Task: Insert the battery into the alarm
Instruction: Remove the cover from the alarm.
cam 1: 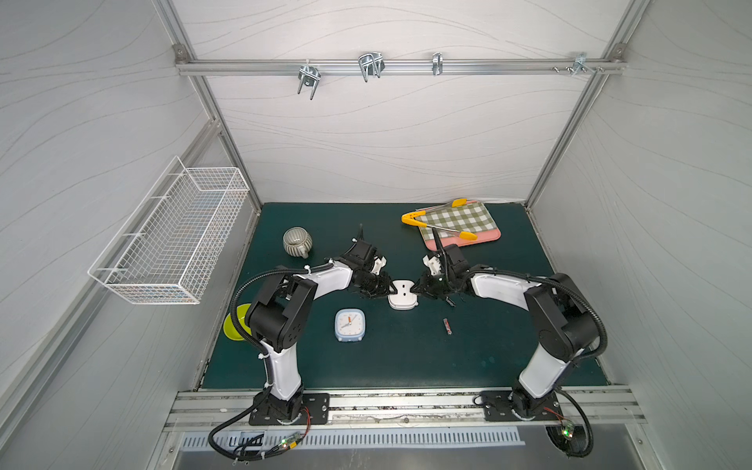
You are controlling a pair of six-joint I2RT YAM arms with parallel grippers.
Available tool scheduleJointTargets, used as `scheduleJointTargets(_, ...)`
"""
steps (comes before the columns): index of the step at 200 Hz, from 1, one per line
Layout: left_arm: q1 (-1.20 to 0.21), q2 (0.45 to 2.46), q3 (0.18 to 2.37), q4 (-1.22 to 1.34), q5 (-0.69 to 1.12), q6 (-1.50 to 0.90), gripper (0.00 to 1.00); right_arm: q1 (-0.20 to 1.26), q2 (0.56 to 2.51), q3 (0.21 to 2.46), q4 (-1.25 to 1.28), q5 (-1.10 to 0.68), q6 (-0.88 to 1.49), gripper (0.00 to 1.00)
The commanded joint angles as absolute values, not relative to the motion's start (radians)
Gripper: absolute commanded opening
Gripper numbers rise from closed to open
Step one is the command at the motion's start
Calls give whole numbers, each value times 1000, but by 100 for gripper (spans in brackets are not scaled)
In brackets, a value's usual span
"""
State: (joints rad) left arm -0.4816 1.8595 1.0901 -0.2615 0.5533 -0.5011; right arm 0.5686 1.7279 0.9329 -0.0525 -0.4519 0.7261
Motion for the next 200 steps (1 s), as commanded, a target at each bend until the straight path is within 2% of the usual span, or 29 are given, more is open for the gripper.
scheduleJointTargets(1, -497, 1898, 1101, -271, 545, -493, 40, 593, 1718, 917, 26, -511, 748, 18)
scheduleJointTargets(107, -496, 1902, 1108, -299, 515, -481, 40, 563, 1661, 878, 57, -505, 774, 15)
scheduleJointTargets(157, -496, 1902, 1109, -299, 517, -480, 40, 563, 1607, 883, -34, -394, 736, 26)
scheduleJointTargets(200, -496, 1899, 1108, -297, 520, -479, 40, 564, 1632, 932, -120, -376, 708, 28)
